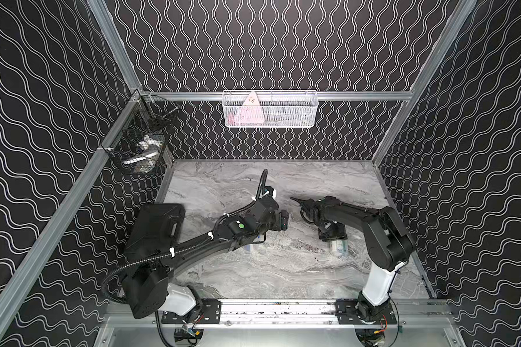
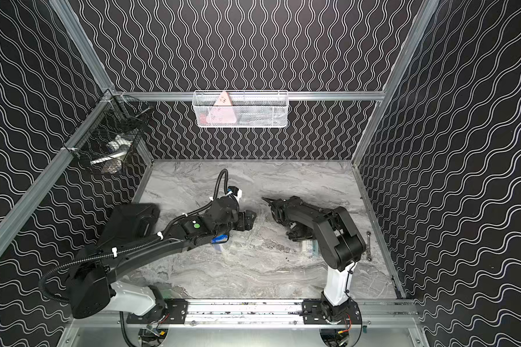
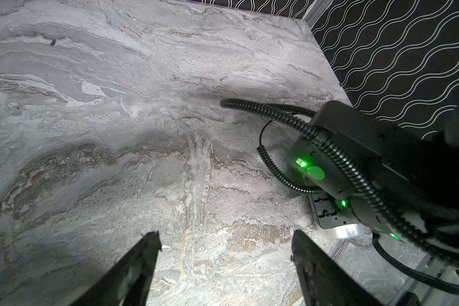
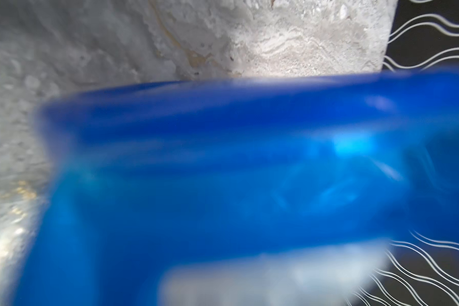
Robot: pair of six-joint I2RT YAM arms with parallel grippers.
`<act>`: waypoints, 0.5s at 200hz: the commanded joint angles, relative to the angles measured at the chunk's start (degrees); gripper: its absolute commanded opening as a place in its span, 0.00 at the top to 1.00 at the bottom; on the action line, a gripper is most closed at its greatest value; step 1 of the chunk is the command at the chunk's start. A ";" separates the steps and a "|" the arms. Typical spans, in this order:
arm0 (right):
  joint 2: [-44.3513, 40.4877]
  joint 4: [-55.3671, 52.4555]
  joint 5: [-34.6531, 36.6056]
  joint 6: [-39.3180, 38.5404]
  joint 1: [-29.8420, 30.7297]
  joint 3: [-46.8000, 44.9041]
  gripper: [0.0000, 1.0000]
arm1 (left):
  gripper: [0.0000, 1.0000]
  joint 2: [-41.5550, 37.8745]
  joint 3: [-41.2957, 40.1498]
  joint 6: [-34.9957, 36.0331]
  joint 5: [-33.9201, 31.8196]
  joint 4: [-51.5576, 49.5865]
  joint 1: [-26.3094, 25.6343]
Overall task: Take out toiletry kits
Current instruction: Adjust the container at the center of the board.
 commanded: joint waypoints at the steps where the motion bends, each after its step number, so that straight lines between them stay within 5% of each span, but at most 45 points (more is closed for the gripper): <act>1: -4.70 14.83 -11.33 -1.39 0.03 -3.28 0.53 | 0.18 0.64 1.08 0.91 -0.66 0.44 0.04; 55: -28.27 35.38 -29.24 -5.17 -0.01 -17.09 0.54 | 0.14 6.13 1.86 4.78 1.02 5.39 0.38; 100: -40.09 44.78 -33.05 -4.17 -0.01 -26.26 0.55 | 0.09 11.40 1.53 6.39 4.82 15.49 -1.17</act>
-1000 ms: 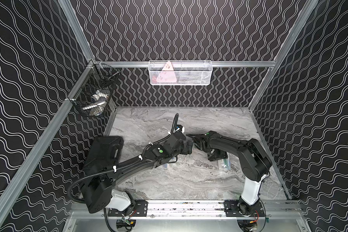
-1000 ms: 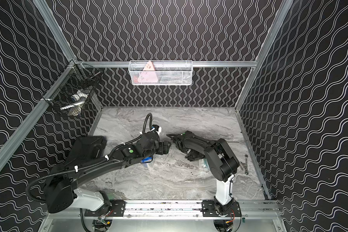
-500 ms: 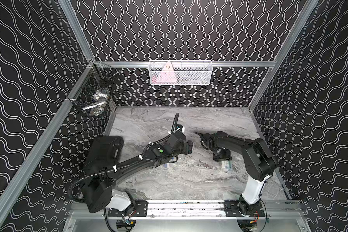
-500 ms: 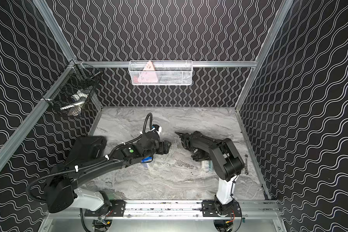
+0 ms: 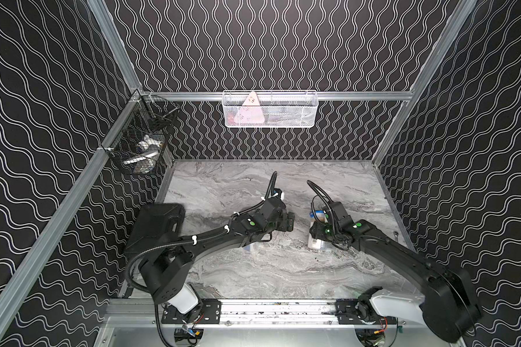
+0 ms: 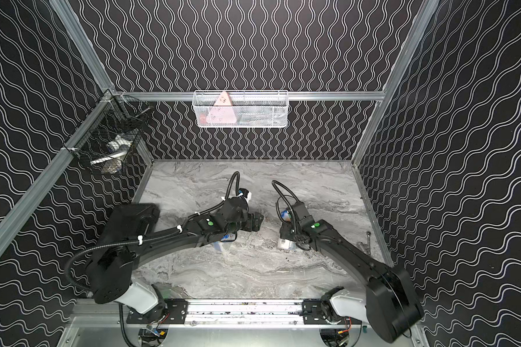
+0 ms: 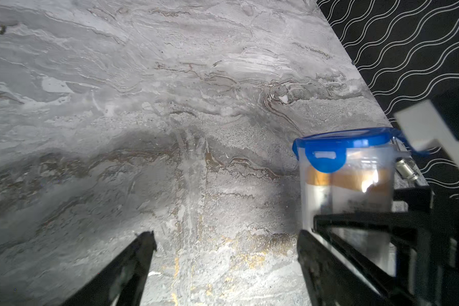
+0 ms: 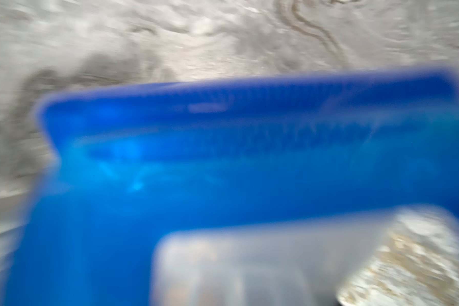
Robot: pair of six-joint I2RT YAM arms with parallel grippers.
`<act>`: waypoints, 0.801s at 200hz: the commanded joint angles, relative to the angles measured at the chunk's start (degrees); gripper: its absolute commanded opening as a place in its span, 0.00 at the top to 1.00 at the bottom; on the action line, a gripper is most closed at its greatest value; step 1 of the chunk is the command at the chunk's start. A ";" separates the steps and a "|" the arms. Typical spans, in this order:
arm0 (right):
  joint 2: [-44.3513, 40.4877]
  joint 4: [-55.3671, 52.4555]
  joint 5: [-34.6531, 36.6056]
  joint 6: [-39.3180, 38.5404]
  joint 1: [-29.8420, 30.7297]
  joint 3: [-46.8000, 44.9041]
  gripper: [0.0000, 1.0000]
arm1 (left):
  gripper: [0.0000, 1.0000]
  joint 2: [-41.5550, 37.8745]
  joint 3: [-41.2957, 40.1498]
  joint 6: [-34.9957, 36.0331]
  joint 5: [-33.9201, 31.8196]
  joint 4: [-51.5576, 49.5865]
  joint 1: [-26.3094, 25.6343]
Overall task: Take out toiletry kits
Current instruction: Adjust the container at the center of the board.
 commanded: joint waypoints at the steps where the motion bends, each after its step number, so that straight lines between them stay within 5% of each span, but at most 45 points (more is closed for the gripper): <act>1: -3.76 10.56 -4.47 -0.14 0.05 -2.89 0.55 | 0.09 1.51 0.15 2.74 1.94 8.45 -1.19; 72: -5.38 10.40 -7.70 -0.66 0.09 -4.56 0.56 | 0.05 9.72 4.04 11.12 -9.24 14.41 -7.52; 107: -4.93 8.35 -7.58 -1.10 0.21 -3.81 0.57 | 0.07 11.17 4.01 13.51 -20.31 17.32 -8.63; 160: -4.68 7.64 -8.51 -1.06 0.73 -3.74 0.57 | 0.07 10.78 -0.78 17.50 -15.93 30.49 -8.64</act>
